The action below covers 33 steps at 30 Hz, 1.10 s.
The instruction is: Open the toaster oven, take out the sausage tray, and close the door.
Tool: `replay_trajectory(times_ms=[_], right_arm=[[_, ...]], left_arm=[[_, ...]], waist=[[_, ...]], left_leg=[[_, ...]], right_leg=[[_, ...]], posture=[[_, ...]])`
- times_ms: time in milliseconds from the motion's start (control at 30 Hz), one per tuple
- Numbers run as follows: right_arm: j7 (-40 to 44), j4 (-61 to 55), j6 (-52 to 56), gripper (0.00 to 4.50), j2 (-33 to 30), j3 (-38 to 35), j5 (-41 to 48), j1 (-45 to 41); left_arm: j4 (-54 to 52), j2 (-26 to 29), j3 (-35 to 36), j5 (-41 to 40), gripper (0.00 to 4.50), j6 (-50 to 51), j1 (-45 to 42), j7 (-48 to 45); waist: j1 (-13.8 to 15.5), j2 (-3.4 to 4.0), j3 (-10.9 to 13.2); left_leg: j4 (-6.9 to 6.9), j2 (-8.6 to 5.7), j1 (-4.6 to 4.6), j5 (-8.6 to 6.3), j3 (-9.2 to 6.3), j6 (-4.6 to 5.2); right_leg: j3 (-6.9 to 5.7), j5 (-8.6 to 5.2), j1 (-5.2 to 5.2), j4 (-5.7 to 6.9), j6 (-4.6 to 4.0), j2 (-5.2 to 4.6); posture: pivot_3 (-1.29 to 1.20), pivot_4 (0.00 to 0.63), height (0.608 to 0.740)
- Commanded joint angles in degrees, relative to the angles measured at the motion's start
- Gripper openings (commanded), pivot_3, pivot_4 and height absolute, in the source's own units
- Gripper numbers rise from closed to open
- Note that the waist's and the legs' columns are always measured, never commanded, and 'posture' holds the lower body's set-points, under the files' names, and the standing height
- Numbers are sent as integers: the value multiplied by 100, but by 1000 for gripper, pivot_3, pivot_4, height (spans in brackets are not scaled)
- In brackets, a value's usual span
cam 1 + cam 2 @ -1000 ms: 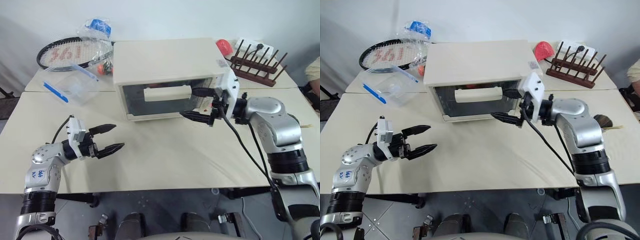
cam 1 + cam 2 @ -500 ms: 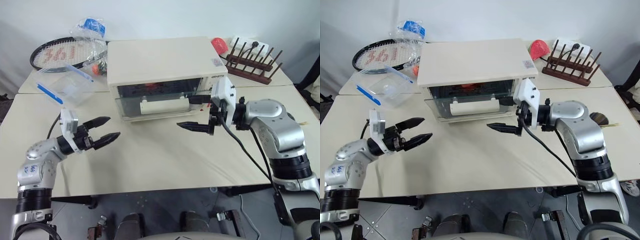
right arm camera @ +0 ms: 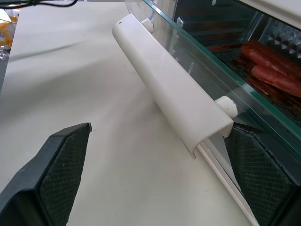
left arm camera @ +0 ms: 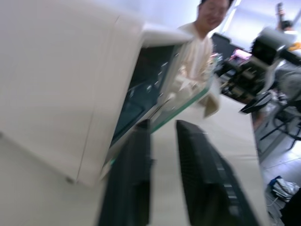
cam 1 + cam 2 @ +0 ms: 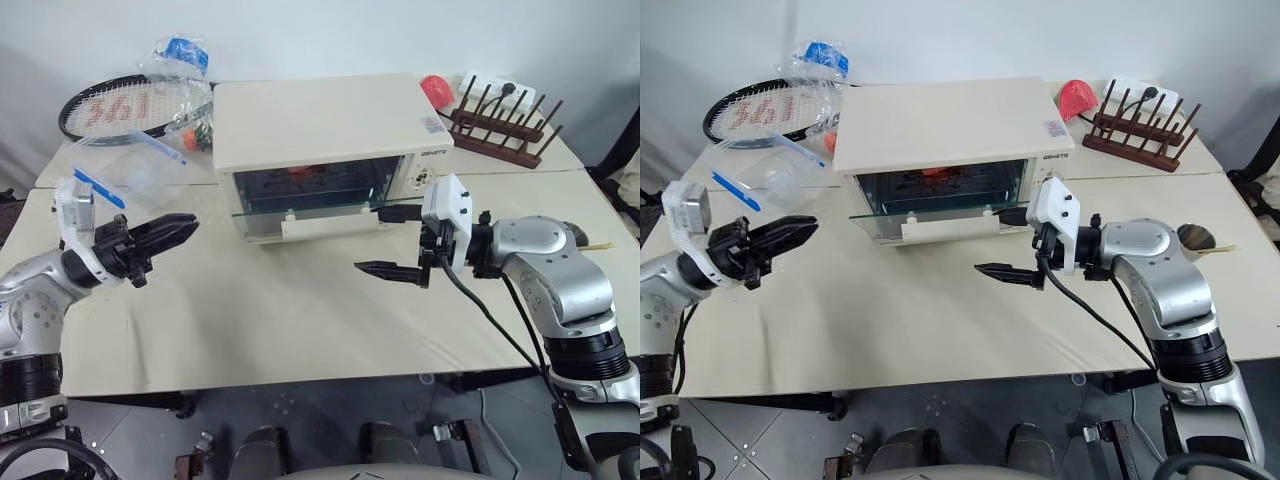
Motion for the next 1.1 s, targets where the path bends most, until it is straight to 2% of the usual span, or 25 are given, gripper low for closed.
replay_trajectory(times_ms=[33,467,600,733,900,1100], right_arm=[[86,-332,-10,4500,42,99,162,19],[-215,-920,273,4500,4,18,277,442],[-451,-1372,543,4500,-85,-99,376,761],[-683,-1881,914,4500,-331,-271,439,1178],[-720,-2502,1472,4500,-1113,-738,666,2129],[-996,-2561,1559,4500,-1342,-806,607,2284]], left_arm=[[48,-110,-49,-79,26,-75,-264,-60],[1335,-835,-1080,813,26,-904,-1370,-457],[1458,-830,-1338,966,26,-872,-1427,-753],[1511,-785,-1461,1069,26,-840,-1450,-948],[1627,-771,-1492,1146,26,-860,-1541,-1070],[1799,-863,-1496,1266,26,-983,-1682,-1074]], waist=[[0,0,0],[8,-2,0],[0,-2,0],[39,-2,0],[222,-3,0],[300,-25,5]], left_leg=[[0,0,0,0,0,0],[2,-1,0,0,1,-1],[0,-1,-1,0,2,-1],[1,-2,-4,0,-2,0],[4,-4,-13,-9,-12,1],[51,-2,-28,-21,-7,9]], right_leg=[[0,0,0,0,0,0],[-3,0,0,4,0,0],[-6,0,-1,2,0,0],[-10,0,0,1,0,-1],[-21,0,0,-3,0,-1],[-21,0,6,-3,1,-1]], posture=[[0,150,740],[0,150,740],[0,150,740],[0,150,740],[0,150,740],[0,150,740]])
